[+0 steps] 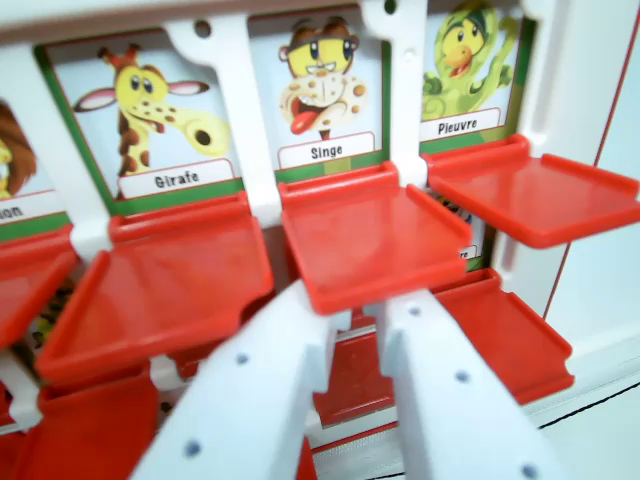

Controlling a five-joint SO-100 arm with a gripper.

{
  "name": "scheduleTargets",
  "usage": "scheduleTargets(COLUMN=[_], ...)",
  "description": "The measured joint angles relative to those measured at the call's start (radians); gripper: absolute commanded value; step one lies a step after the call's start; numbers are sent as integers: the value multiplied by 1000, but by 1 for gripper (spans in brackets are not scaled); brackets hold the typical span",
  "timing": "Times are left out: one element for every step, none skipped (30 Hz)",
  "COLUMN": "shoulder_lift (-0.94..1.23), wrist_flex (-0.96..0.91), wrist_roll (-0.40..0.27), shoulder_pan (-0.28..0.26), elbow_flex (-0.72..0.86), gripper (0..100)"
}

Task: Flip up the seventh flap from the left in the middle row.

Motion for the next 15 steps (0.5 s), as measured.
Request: scheduleTargets(shoulder_lift=[0,0,0,0,0,0,0,0,0,0,0,0,-2,-8,-17], wrist_flex=[0,0,0,0,0,0,0,0,0,0,0,0,0,0,0], wrist_roll=[0,0,0,0,0,0,0,0,0,-3,-8,-11,-11,-12,-15], shoulder_pan=[0,0,0,0,0,0,0,0,0,0,0,0,0,0,0], elbow_flex=[0,0,0,0,0,0,0,0,0,0,0,0,0,-2,-2], gripper=[0,0,0,0,0,0,0,0,0,0,0,0,0,0,0])
